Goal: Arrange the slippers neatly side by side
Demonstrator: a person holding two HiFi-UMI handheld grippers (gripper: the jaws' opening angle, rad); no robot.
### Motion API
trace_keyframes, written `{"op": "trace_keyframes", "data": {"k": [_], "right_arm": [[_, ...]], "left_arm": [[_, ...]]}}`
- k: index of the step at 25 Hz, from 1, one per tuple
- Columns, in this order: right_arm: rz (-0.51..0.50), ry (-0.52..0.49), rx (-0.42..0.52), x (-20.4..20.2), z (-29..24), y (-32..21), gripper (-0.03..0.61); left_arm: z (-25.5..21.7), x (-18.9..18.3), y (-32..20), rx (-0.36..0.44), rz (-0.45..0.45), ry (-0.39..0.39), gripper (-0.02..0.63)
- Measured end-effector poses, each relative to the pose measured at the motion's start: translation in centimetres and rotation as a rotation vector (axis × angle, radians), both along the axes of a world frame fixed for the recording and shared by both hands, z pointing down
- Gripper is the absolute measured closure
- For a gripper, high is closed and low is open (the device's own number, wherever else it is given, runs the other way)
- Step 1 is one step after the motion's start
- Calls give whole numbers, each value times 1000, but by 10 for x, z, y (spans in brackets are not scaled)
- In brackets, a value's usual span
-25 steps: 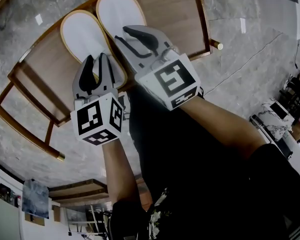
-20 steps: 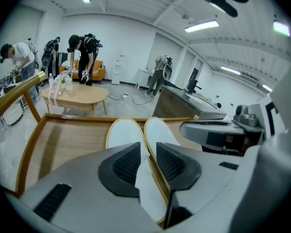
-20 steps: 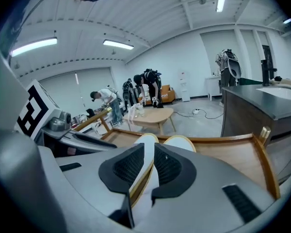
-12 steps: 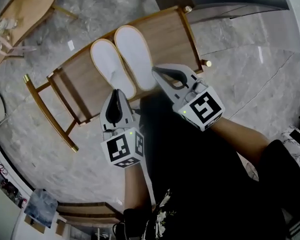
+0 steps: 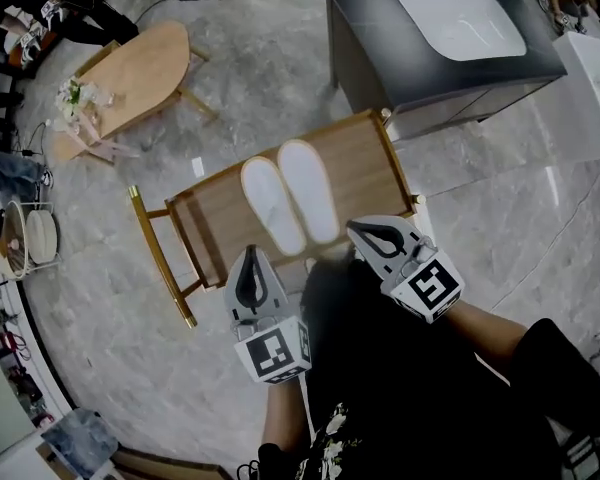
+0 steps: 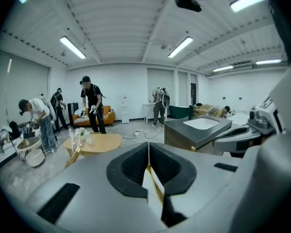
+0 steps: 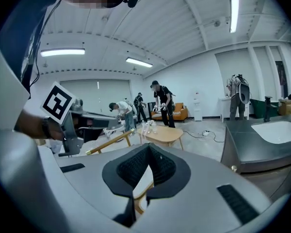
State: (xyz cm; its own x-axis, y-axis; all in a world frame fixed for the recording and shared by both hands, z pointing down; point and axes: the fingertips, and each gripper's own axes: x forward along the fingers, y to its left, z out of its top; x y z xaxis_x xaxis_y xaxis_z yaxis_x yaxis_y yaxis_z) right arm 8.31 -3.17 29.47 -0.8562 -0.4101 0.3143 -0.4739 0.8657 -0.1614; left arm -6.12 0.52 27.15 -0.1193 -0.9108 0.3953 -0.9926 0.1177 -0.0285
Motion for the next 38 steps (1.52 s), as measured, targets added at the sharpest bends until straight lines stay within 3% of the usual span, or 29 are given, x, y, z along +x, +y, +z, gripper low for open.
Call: {"op": "trace_keyframes", "data": {"k": [3, 8, 19, 24, 28, 38], "right_arm": [[-5, 8, 29, -4, -11, 3, 580], [69, 4, 90, -9, -32, -8, 580], [155, -104, 291, -26, -125, -19, 580], [199, -112, 309, -29, -143, -17, 579], [227, -85, 303, -34, -131, -12, 578], [231, -65, 305, -51, -125, 4, 580]], "left_arm": [[-25, -1, 5, 49, 30, -63, 606], [-57, -12, 13, 137, 75, -104, 607], [-112, -50, 25, 277, 59, -100, 609], [-125, -59, 23, 303, 56, -87, 609], [-126, -61, 20, 326, 63, -149, 609], [-126, -54, 20, 348, 109, -104, 609]]}}
